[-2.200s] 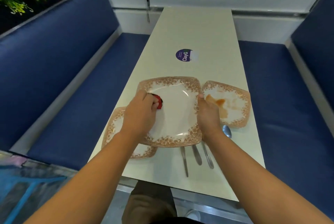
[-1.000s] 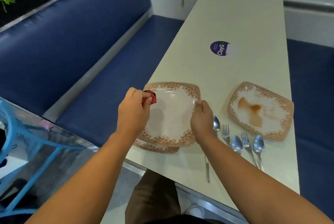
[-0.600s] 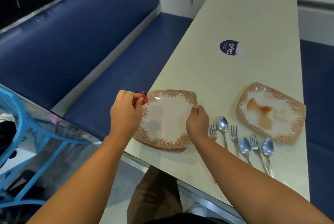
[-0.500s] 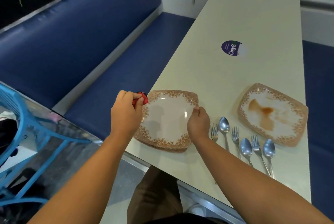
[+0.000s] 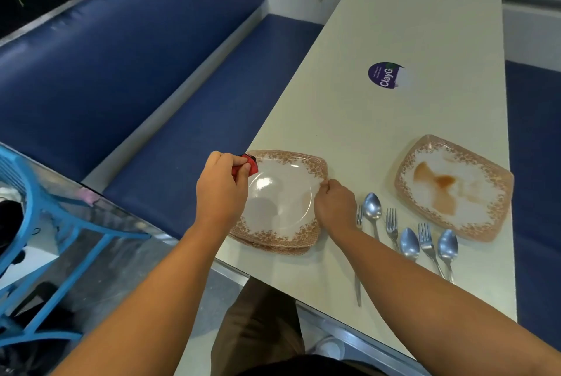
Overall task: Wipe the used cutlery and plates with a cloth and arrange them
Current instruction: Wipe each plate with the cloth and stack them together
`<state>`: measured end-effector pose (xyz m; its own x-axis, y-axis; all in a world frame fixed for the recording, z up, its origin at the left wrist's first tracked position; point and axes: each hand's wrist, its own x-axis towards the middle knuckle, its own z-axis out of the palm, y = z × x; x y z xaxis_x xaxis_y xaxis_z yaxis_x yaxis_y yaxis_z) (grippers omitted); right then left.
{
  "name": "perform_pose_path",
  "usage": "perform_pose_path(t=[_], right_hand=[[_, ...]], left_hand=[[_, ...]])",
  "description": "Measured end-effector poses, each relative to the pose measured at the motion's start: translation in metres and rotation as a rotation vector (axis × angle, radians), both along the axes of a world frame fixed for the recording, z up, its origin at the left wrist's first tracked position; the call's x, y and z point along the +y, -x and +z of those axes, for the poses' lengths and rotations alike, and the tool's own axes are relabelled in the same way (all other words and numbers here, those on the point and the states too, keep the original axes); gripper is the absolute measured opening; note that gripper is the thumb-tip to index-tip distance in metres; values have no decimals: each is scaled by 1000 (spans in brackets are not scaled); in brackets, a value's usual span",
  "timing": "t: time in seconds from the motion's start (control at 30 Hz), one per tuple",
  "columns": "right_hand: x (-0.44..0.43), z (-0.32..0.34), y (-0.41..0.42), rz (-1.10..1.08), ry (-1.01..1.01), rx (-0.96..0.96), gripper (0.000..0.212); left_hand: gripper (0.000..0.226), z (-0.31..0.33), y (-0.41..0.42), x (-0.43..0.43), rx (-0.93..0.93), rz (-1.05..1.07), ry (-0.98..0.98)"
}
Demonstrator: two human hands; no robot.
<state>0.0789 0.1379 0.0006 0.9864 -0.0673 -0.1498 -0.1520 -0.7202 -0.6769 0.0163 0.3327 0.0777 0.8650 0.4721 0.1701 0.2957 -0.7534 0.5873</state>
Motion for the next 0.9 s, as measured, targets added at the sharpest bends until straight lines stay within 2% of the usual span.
perform_pose_path(t=[0.13, 0.23, 0.37, 0.5, 0.6, 0.8, 0.9], right_hand=[[-2, -1, -3, 70, 109, 10, 35], [-4, 0, -4, 106, 172, 88, 34], [-5, 7, -2, 151, 167, 135, 30], [-11, 11, 3, 195, 158, 111, 42], [-22, 16, 0, 133, 86, 91, 41], [-81, 41, -19, -32, -121, -99, 45], [-122, 52, -33, -140, -110, -162, 44]], left_hand=[[15, 0, 1, -3, 8, -10, -7], [14, 0, -1, -7, 15, -20, -17], [15, 0, -10, -21, 21, -68, -40], [14, 5, -24, -43, 5, -134, -39], [14, 8, -35, -58, -34, -184, -41], [16, 4, -69, -107, -47, -326, -47], [16, -2, -86, -132, -60, -397, -25]])
